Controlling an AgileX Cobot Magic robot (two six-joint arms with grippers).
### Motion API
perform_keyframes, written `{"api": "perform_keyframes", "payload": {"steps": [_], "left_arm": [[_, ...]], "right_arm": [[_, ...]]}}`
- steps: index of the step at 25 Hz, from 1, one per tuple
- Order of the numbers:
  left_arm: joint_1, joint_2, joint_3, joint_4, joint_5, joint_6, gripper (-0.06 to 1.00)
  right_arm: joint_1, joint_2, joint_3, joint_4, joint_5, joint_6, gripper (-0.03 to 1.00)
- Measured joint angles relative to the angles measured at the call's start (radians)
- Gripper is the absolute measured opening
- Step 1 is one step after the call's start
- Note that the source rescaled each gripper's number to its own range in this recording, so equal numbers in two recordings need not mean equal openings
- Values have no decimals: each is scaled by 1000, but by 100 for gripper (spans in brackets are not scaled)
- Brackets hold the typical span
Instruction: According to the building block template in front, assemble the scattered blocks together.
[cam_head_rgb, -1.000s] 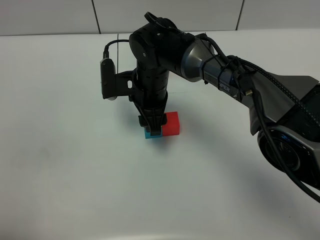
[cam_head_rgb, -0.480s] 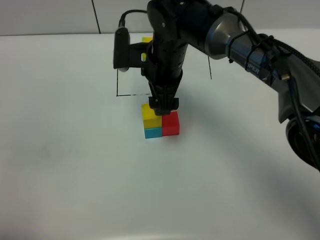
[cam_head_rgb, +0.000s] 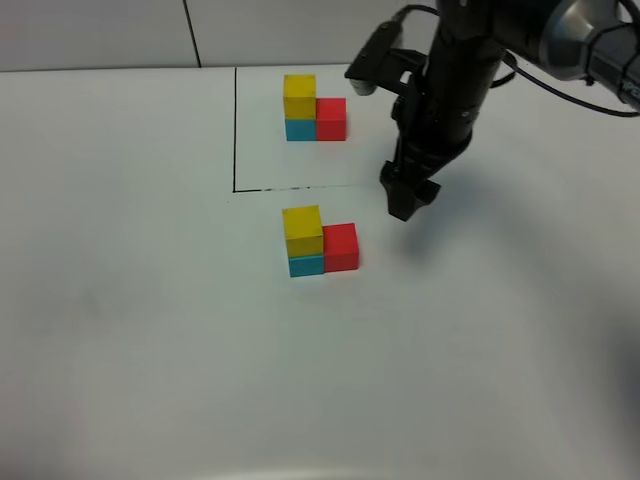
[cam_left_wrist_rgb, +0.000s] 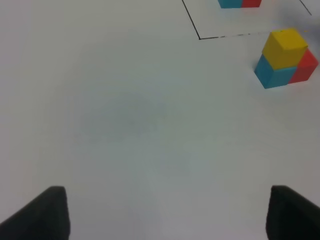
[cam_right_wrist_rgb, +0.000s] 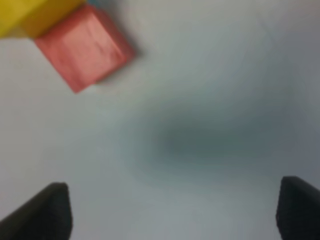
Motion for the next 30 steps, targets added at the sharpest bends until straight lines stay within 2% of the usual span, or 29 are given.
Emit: {"api": "perform_keyframes", "payload": {"steps": [3, 8, 12, 15, 25, 30], "left_arm": [[0, 0, 0, 0, 0, 0, 76], [0, 0, 0, 0, 0, 0, 76], [0, 0, 0, 0, 0, 0, 76], [0, 0, 0, 0, 0, 0, 76], [0, 0, 0, 0, 0, 0, 76], [0, 0, 0, 0, 0, 0, 76]], "right_arm": [[-49, -72, 148, 35, -66, 36, 69], [-123, -206, 431, 111, -286, 107, 69], [-160, -277, 570, 107, -396, 197, 69], [-168, -287, 594, 75, -408, 262, 69], [-168, -287, 595, 45, -492, 322, 69], [-183, -310, 595, 0, -533, 370, 76]]}}
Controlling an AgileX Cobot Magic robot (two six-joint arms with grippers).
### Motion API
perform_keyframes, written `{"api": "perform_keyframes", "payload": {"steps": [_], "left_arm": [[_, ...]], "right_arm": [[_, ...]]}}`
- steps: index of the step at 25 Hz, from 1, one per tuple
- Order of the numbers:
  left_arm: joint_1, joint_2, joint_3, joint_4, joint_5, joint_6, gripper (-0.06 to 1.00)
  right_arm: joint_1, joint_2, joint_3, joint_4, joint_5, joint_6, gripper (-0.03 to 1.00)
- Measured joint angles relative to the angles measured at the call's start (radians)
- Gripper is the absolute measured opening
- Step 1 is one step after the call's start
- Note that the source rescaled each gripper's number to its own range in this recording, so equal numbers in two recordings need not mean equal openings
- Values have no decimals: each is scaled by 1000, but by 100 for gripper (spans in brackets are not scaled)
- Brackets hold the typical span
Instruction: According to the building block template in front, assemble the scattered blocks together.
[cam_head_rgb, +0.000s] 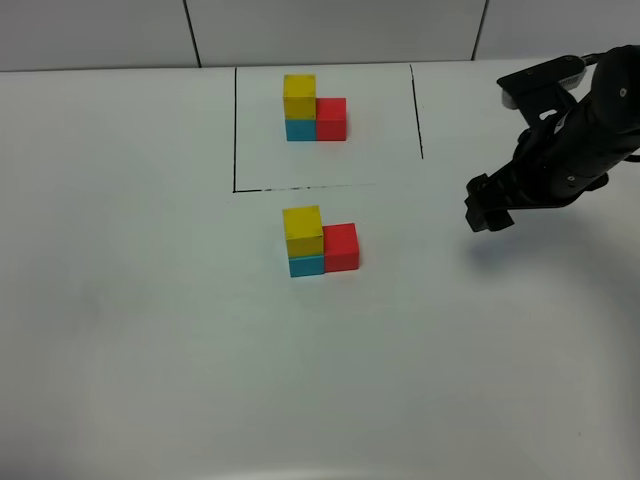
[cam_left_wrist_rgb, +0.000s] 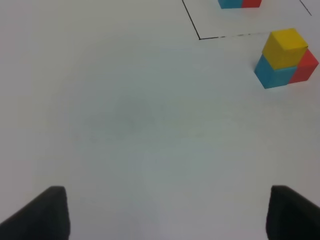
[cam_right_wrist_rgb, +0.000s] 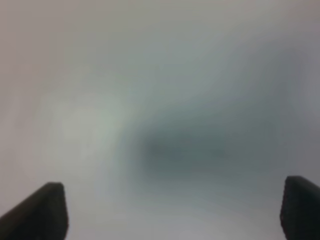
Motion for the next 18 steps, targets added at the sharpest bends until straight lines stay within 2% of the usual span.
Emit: {"api": "perform_keyframes", "payload": {"steps": [7, 11, 18], "left_arm": [[0, 0, 0, 0, 0, 0, 76], [0, 0, 0, 0, 0, 0, 76], [0, 0, 0, 0, 0, 0, 76]], "right_arm": [[-4, -59, 1, -83, -33, 67, 86], [-5, -187, 3, -95, -101, 76, 86], [-5, -359, 12, -193, -84, 140, 86]]}}
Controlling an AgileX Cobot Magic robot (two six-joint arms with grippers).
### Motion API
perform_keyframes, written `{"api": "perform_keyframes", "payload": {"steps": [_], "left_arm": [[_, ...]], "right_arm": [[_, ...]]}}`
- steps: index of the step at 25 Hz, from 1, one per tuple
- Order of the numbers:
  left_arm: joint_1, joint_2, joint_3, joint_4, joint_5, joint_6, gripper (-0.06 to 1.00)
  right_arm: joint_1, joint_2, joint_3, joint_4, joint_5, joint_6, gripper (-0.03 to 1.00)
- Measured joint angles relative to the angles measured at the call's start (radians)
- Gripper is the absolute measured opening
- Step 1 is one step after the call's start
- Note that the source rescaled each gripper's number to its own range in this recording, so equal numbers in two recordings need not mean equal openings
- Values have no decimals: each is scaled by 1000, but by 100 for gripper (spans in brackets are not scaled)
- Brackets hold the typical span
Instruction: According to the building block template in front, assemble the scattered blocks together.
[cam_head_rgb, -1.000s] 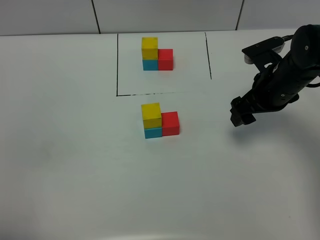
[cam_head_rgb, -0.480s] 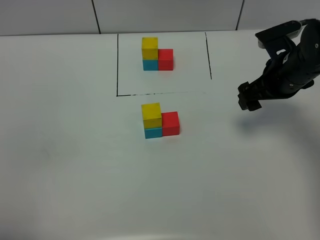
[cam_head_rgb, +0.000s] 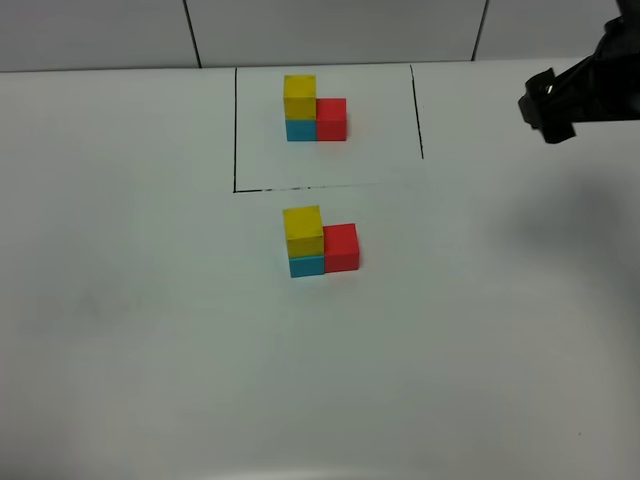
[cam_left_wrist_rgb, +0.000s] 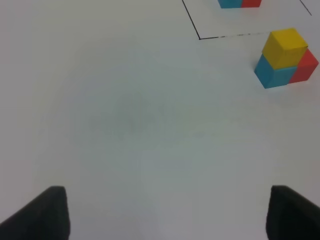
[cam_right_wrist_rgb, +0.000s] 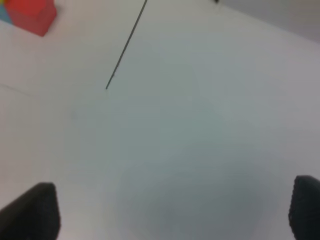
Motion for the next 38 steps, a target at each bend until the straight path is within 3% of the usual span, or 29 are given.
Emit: {"api": "perform_keyframes", "payload": {"steps": [7, 11, 16, 23, 33, 38], "left_arm": [[0, 0, 0, 0, 0, 0, 76], [0, 0, 0, 0, 0, 0, 76], [0, 0, 0, 0, 0, 0, 76], [0, 0, 0, 0, 0, 0, 76], [0, 0, 0, 0, 0, 0, 76], [0, 0, 0, 0, 0, 0, 76]], "right_arm": [[-18, -226, 117, -106, -40, 108, 86], [-95, -385, 260, -116, -72, 139, 86], [-151, -582, 373, -93, -39, 142, 86], [-203, -867, 453, -80, 79, 142, 86], [-220, -1252, 555, -81, 364, 149, 84], [-220, -1368, 605, -76, 442, 187, 82]]}}
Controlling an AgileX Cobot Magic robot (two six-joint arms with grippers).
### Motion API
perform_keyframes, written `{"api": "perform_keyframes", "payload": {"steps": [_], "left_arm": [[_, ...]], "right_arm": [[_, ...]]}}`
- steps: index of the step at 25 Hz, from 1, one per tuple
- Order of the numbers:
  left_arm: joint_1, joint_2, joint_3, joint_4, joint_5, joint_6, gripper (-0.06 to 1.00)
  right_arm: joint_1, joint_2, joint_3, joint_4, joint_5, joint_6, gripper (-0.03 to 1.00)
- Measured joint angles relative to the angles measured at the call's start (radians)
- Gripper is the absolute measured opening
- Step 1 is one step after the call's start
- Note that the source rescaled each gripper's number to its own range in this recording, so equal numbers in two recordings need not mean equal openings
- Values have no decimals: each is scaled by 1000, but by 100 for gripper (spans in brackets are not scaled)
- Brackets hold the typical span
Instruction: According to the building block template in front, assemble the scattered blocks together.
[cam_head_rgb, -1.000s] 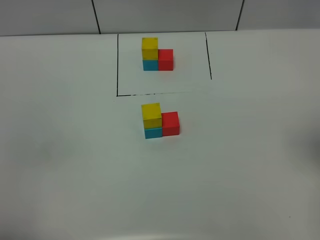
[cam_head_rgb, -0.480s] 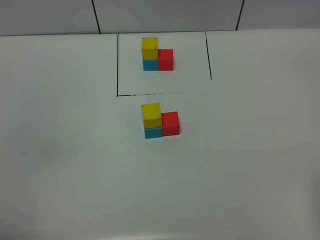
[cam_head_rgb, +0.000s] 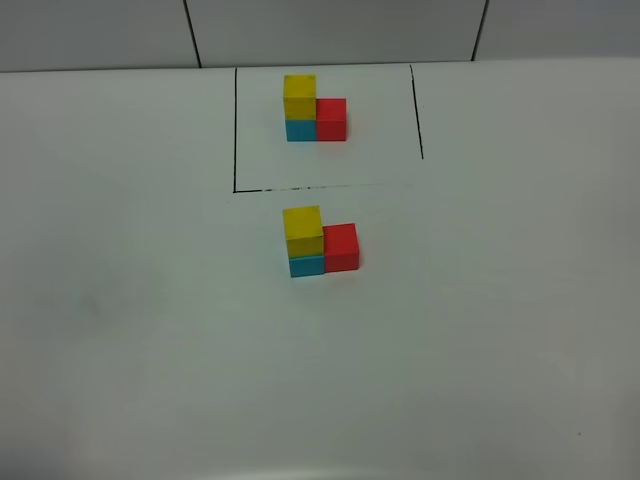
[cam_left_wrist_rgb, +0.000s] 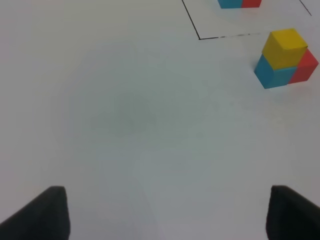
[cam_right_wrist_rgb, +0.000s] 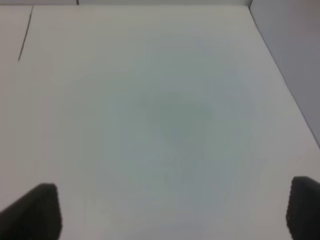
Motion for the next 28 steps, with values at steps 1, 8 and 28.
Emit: {"api": "perform_keyframes", "payload": {"steps": [1, 8, 28], "left_arm": [[0, 0, 0, 0, 0, 0, 76], [0, 0, 0, 0, 0, 0, 76], [0, 0, 0, 0, 0, 0, 76]], "right_arm": [[0, -27, 11, 1, 10, 2, 82], [0, -68, 60, 22, 42, 3, 82], [0, -70, 73, 37, 29, 5, 52]]}}
